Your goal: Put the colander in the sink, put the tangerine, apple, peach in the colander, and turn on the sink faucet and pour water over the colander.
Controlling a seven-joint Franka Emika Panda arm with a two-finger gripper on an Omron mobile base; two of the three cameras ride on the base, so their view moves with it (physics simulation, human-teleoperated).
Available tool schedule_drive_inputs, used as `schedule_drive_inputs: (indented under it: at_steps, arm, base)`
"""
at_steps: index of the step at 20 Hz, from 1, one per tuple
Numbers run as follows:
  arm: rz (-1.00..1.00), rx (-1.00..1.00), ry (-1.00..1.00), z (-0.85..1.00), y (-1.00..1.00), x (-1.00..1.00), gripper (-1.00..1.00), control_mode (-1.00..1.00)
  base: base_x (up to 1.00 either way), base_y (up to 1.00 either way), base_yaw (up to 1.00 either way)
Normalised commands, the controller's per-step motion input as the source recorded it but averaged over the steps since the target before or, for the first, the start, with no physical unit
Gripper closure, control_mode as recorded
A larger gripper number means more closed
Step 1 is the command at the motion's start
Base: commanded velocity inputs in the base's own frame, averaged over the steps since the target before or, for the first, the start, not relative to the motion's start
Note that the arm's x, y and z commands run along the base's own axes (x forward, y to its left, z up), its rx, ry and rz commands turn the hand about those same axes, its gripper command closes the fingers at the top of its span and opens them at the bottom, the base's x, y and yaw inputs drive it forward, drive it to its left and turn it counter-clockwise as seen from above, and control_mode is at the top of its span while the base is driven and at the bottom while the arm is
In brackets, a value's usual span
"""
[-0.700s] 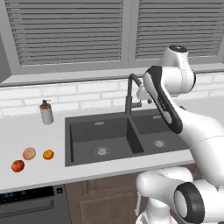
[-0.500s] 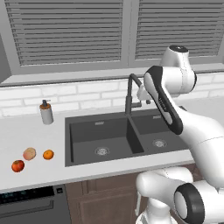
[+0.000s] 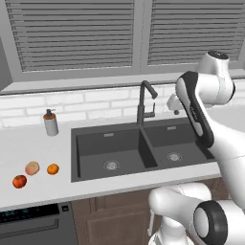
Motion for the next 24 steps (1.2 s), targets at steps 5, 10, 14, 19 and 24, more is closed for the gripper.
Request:
schedule_drive_inputs:
  at_steps: [5,10,14,19,24]
  arm:
    - [-0.05,0.01,0.0,0.0,-0.55,0.02,-1.0,-1.0]
    - [-0.05,0.0,0.0,0.0,-0.65,0.05,-1.0,-1.0]
    - [-0.08,-0.04,0.0,-0.01,-0.79,0.02,-1.0,-1.0]
    - [-0.1,-0.07,0.07,-0.13,-0.86,0.07,-1.0,-1.0]
    - [-0.07,-0.08,0.16,-0.27,-0.96,0.02,-1.0,-1.0]
  base:
    - [0.0,0.0,0.0]
    - [0.0,0.0,0.0]
    - [0.0,0.0,0.0]
    - [0.0,0.0,0.0]
    - [0.0,0.0,0.0]
